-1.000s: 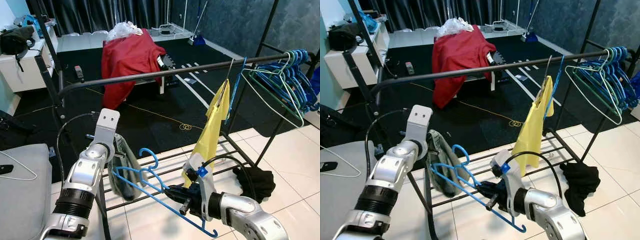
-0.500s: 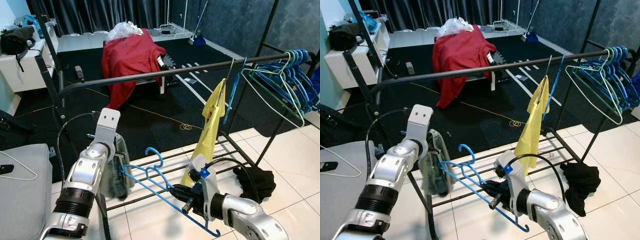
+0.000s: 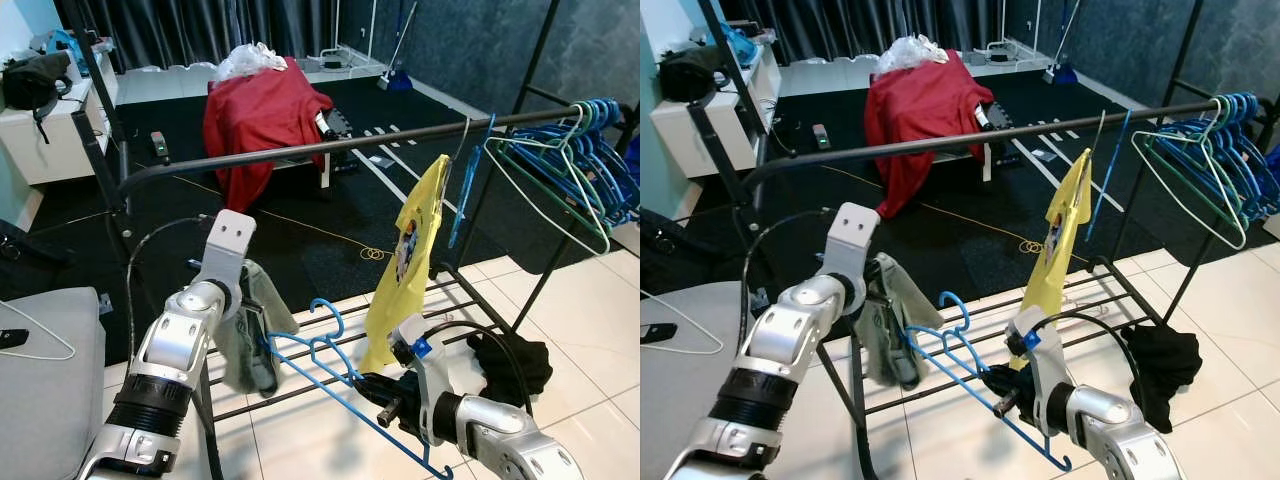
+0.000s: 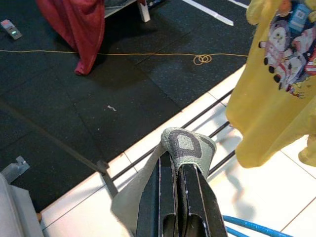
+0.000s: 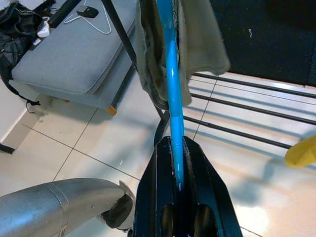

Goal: Hang hanger

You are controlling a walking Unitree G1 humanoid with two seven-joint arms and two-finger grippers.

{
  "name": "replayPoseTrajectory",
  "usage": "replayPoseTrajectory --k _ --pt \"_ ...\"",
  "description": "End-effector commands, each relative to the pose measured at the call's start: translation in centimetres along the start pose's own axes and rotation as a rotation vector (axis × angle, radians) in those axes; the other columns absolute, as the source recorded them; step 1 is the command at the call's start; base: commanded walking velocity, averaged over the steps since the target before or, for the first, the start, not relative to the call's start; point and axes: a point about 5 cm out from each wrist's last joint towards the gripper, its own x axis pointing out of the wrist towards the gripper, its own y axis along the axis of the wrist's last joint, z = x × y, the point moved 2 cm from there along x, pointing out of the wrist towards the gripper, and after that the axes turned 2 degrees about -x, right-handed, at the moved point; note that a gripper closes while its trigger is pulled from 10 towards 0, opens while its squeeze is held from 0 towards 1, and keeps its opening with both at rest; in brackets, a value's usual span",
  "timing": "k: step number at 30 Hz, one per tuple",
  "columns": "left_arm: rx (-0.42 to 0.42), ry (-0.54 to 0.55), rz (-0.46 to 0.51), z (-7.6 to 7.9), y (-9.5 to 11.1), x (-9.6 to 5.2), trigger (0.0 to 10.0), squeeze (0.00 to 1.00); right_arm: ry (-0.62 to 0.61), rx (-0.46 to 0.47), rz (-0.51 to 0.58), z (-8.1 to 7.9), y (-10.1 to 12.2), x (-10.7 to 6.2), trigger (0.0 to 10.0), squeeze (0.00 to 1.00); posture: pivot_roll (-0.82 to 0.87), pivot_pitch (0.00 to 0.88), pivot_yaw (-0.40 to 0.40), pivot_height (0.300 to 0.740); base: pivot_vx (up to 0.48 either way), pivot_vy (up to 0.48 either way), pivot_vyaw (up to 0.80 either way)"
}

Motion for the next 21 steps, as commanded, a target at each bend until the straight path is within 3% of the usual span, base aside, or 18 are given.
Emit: replayPoseTrajectory --k 1,12,21 --pt "0.004 0.008 -0.018 -0.3 -0.3 -0.1 10.0 0.0 -0.005 0.004 0.004 0.1 -0.2 0.0 0.0 0.0 -0.07 0.078 0.041 0.735 0.0 0.0 0.0" --pt "-0.003 -0.029 -0.008 0.0 0.2 -0.4 10.0 0.0 0.01 0.076 0.023 0.5 -1.0 0.6 0.0 0.0 -0.07 0.072 0.041 0.735 0.0 0.0 0.0" --pt "-0.001 0.002 -0.012 -0.3 0.0 -0.3 10.0 0.0 0.064 0.042 0.0 -0.5 -1.2 0.3 0.0 0.0 -0.07 0.062 0.035 0.735 0.0 0.0 0.0"
